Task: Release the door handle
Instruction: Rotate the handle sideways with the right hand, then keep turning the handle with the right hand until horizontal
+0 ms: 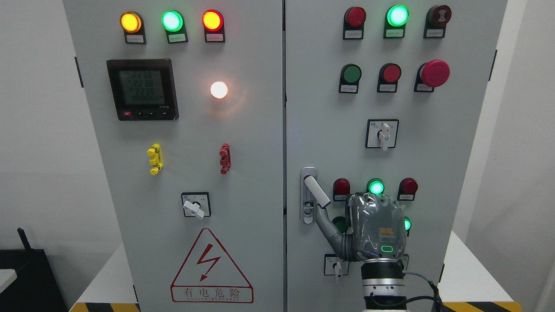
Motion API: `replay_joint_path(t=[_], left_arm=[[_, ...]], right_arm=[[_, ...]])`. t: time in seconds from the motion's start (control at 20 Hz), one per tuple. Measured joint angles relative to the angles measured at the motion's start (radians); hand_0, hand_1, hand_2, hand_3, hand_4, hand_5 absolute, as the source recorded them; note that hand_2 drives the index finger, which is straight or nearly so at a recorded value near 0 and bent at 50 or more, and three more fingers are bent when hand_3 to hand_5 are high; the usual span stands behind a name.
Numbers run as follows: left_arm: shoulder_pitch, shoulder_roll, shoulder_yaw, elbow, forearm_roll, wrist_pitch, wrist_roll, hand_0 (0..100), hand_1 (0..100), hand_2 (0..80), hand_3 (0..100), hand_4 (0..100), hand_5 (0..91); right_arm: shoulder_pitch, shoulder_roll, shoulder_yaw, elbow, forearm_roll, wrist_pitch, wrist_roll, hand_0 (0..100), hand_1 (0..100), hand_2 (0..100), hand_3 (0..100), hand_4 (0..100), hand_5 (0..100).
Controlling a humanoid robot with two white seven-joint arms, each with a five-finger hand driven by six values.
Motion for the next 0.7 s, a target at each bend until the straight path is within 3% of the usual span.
replay_joint_path(t=[0.7], left_arm=[[0.0,0.0,0.0,0.0,0.0,0.0,0.0,12,39,0.0,0,0,0.0]], right_arm=[[-0.007,-0.001,-0.012,-0.006,-0.001,0.0,0.002,36,11,96,100,94,98]])
